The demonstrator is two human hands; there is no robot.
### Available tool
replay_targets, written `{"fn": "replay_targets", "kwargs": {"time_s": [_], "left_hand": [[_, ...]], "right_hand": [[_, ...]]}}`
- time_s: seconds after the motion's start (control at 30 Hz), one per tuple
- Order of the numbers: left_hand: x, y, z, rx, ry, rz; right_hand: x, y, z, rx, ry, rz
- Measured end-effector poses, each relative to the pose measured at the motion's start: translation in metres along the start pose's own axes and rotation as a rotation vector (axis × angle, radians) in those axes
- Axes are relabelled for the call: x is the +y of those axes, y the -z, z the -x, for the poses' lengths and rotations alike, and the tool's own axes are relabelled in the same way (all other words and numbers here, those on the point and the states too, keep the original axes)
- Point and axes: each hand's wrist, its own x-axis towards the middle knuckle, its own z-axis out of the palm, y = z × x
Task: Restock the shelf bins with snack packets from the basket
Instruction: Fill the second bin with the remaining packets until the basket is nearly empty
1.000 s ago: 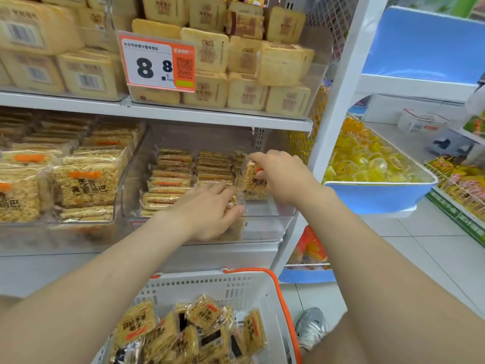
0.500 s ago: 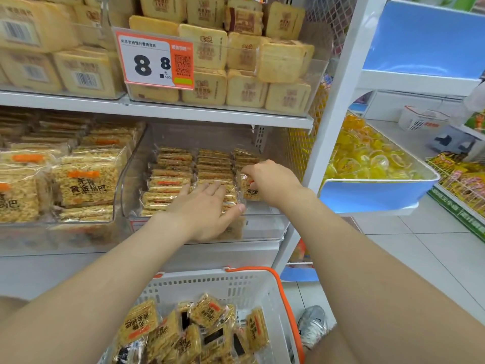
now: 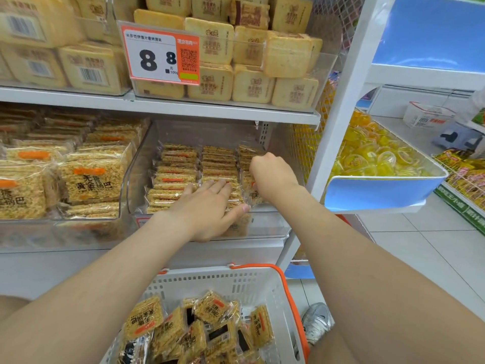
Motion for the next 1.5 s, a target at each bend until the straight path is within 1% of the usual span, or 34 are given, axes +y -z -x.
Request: {"fn": "replay_targets", "kwargs": {"time_s": [0.1, 0.17, 0.23, 0.33, 0.43, 0.5, 0.57, 0.6, 0.63, 0.7, 0.83, 0.9, 0.97, 1.03, 1.2, 1.27, 1.37, 1.4, 1.5], "left_hand": [[0.0, 0.0, 0.0, 0.002, -0.004, 0.009], [0.001, 0.0, 0.002, 0.026, -0.011, 0.015], [0.002, -0.002, 0.005, 0.097, -0.021, 0.022], [0.004, -0.007, 0.011, 0.313, -0.037, 0.013], [0.005, -0.011, 0.024, 0.601, -0.071, 0.043], [0.003, -0.011, 0.038, 0.765, -0.126, 0.085], [-0.001, -0.016, 0.054, 0.821, -0.182, 0.069], [-0.004, -0.02, 0.061, 0.797, -0.196, 0.04], [-0.008, -0.024, 0.068, 0.738, -0.203, 0.019], [-0.018, -0.035, 0.08, 0.57, -0.191, -0.014], [-0.033, -0.059, 0.109, 0.229, -0.157, -0.165], [-0.032, -0.077, 0.13, 0.105, -0.068, -0.113], [-0.026, -0.097, 0.151, -0.029, 0.016, -0.034], [-0.022, -0.117, 0.166, -0.156, 0.028, 0.008], [-0.022, -0.181, 0.193, -0.315, 0.152, 0.128], [-0.021, -0.208, 0.203, -0.401, 0.212, 0.163], [-0.02, -0.239, 0.213, -0.486, 0.25, 0.188], [-0.017, -0.247, 0.213, -0.502, 0.243, 0.21], [-0.009, -0.261, 0.21, -0.59, 0.206, 0.369]], "right_hand": [[0.006, -0.001, 0.003, -0.113, 0.036, -0.093], [0.013, -0.002, 0.009, -0.145, 0.05, -0.125], [0.014, -0.001, 0.018, -0.14, 0.057, -0.145], [0.004, 0.009, 0.03, -0.018, 0.047, -0.191], [-0.016, 0.025, 0.044, 0.106, 0.059, -0.279], [-0.033, 0.032, 0.057, 0.114, 0.066, -0.327], [-0.049, 0.038, 0.072, 0.105, 0.073, -0.321], [-0.057, 0.04, 0.08, 0.097, 0.092, -0.292], [-0.064, 0.041, 0.089, 0.076, 0.106, -0.261], [-0.079, 0.038, 0.106, 0.02, 0.145, -0.237], [-0.108, 0.019, 0.141, -0.132, 0.283, -0.195], [-0.117, 0.003, 0.157, -0.203, 0.331, -0.144], [-0.123, -0.016, 0.172, -0.245, 0.315, -0.118], [-0.131, -0.036, 0.189, -0.291, 0.284, -0.129], [-0.152, -0.086, 0.233, -0.453, 0.204, -0.216], [-0.155, -0.104, 0.243, -0.591, 0.188, -0.283], [-0.158, -0.128, 0.257, -0.873, 0.157, -0.405], [-0.156, -0.139, 0.264, -0.911, 0.131, -0.428], [-0.149, -0.164, 0.285, -0.912, 0.031, -0.433]]}}
